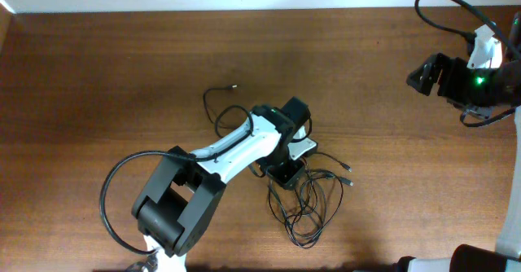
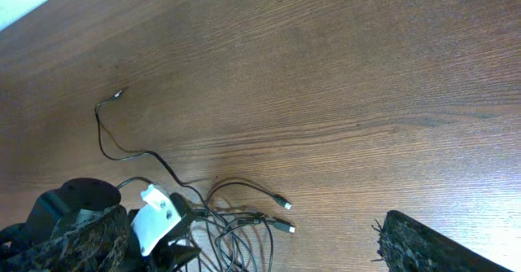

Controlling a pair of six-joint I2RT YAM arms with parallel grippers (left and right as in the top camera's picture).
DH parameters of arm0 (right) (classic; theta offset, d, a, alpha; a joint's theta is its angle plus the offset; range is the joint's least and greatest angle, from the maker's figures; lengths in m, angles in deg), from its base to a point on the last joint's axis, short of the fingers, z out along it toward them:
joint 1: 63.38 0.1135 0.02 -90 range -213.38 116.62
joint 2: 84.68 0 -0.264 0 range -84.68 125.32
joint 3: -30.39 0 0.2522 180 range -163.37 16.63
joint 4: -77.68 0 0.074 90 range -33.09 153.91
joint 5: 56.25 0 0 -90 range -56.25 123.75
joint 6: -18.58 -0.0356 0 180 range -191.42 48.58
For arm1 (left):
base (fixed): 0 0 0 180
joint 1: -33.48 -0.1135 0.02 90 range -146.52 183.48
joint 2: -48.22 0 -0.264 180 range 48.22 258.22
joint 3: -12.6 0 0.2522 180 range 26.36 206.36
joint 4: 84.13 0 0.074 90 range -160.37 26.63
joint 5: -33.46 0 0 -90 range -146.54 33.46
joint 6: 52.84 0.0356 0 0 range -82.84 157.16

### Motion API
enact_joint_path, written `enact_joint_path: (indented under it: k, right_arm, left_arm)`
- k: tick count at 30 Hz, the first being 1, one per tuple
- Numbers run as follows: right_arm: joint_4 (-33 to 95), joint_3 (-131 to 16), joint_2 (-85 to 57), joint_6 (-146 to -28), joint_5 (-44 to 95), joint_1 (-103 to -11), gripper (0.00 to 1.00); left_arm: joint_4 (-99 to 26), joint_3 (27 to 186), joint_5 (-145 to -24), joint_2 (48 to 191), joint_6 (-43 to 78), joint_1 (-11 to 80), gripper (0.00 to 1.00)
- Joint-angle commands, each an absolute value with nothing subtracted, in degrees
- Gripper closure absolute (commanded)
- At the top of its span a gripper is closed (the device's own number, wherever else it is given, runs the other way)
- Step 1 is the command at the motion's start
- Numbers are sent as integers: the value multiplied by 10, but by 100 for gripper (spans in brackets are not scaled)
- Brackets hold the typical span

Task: Untangle cables

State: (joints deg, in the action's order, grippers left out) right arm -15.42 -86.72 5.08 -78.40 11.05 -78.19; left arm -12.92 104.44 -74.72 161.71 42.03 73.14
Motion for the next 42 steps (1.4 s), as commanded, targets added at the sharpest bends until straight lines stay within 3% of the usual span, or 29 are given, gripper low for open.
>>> enact_joint_path:
  k: [1, 3, 10, 20, 25, 26, 29, 32, 33, 34, 36, 42]
  right_arm:
    - [-156, -875, 51, -776, 120, -784, 1]
    - [-157, -875, 51, -776, 120, -784, 1]
    - [-161, -874, 61, -761, 122, -784, 1]
    - [-164, -874, 75, -761, 135, -784, 1]
    - [-165, -874, 75, -761, 135, -784, 1]
    - [-165, -874, 75, -761, 135, -784, 1]
    - [-165, -874, 75, -761, 135, -784, 1]
    - [-165, -874, 75, -761, 135, -784, 1]
    - [-165, -874, 75, -761, 135, -784, 1]
    - [-164, -874, 75, -761, 135, -784, 1]
    - [-162, -874, 77, -761, 135, -784, 1]
    - [-160, -874, 77, -761, 135, -784, 1]
  left_arm:
    - [-87, 1044, -702, 1621, 293, 731, 60]
    - [-63, 1053, -703, 1620, 207, 718, 59]
    - [3, 1089, -709, 1621, 213, 712, 55]
    - [13, 1089, -719, 1647, 89, 773, 46]
    - [32, 1089, -719, 1677, 90, 773, 68]
    - [49, 1089, -718, 1677, 108, 773, 69]
    - [85, 1089, -707, 1677, 135, 772, 58]
    - [56, 1095, -764, 1677, 230, 769, 76]
    - [16, 1096, -788, 1677, 251, 769, 77]
    - [-40, 1096, -776, 1677, 251, 769, 74]
    - [-129, 1096, -703, 1677, 251, 757, 56]
    - [-146, 1126, -658, 1677, 416, 727, 62]
